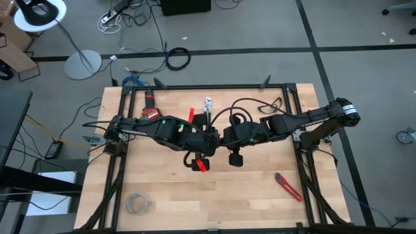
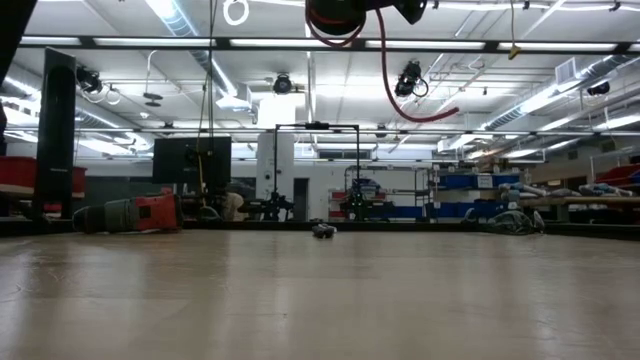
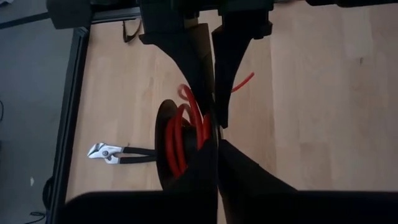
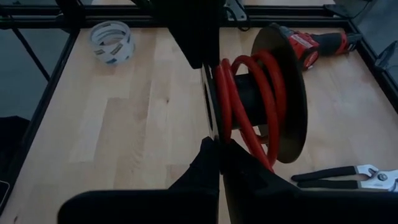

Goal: Coil cords
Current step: Coil the red wire onto the black spool

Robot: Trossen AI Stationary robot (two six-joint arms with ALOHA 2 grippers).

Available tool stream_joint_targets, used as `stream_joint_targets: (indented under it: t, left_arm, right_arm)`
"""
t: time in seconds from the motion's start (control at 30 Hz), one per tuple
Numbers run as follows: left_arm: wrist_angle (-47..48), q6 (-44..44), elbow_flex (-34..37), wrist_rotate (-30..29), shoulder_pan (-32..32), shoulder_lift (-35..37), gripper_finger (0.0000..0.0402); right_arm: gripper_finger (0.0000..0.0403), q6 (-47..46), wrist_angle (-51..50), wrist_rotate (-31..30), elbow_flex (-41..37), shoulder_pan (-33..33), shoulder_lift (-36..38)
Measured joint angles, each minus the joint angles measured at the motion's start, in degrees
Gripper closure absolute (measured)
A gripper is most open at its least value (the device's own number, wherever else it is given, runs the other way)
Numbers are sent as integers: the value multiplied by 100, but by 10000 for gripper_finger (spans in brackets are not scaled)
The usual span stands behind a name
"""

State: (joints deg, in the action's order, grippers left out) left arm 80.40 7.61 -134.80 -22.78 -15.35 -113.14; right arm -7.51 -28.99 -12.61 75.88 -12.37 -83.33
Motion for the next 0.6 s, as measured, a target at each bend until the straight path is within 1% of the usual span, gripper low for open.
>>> stream_joint_targets:
  t: [0.23,0.4,0.6]
  left_arm:
    - [13,-8,-2,34,0,4,400]
    - [6,70,-9,244,1,9,400]
    - [4,187,-9,299,0,9,397]
  right_arm:
    - [402,6,40,-219,-2,-85,0]
    - [402,22,61,-251,-2,-135,0]
    - [402,24,75,-257,-4,-150,0]
